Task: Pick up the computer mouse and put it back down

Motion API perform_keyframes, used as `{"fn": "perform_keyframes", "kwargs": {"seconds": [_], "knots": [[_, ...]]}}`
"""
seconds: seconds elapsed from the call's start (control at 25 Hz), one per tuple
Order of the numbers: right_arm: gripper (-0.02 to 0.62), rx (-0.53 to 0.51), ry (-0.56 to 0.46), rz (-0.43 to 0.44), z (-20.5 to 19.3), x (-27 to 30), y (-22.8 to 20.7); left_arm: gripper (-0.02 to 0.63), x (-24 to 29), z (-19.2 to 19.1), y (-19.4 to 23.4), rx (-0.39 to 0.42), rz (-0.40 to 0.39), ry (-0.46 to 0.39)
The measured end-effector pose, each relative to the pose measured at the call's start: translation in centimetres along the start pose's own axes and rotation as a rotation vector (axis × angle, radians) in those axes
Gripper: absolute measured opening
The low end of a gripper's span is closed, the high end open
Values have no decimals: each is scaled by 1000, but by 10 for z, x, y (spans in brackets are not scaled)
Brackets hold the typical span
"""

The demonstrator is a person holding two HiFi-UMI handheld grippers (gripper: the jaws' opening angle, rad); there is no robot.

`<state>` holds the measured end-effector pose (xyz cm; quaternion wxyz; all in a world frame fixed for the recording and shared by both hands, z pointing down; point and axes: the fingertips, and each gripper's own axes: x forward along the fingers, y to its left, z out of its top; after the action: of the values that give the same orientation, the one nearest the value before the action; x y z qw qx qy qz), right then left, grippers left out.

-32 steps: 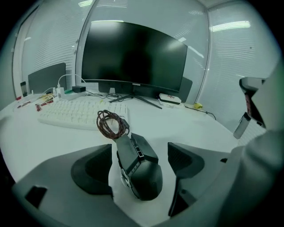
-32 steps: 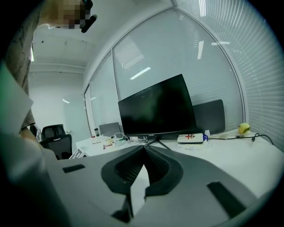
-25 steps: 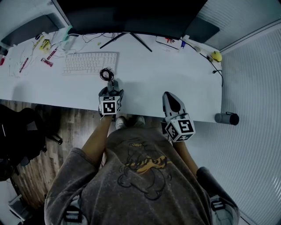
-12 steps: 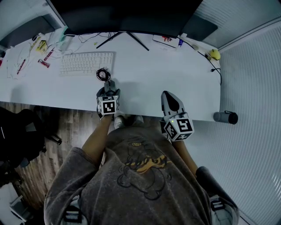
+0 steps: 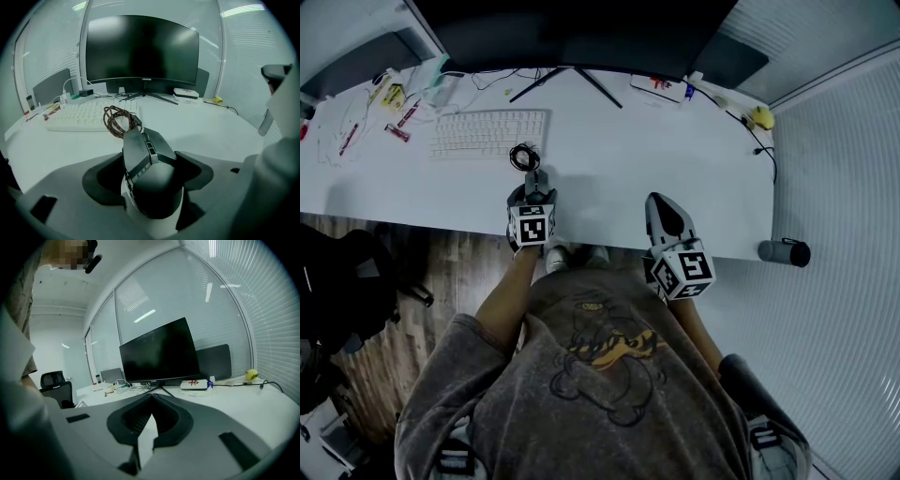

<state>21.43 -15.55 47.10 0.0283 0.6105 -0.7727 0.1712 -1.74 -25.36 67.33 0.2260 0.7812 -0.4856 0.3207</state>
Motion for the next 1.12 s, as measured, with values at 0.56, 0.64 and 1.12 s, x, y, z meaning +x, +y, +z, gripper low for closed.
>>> {"fn": "perform_keyframes", "kwargs": {"seconds": [0.56, 0.64, 1.12], "knots": [[8, 9, -21, 18, 1, 6, 9, 330, -38, 73, 1, 21, -33, -196], [8, 11, -25, 19, 1, 7, 11, 330, -47, 85, 1, 20, -50, -227], [8, 14, -39, 7, 2, 14, 8, 330, -129, 148, -9, 28, -169, -422]]}}
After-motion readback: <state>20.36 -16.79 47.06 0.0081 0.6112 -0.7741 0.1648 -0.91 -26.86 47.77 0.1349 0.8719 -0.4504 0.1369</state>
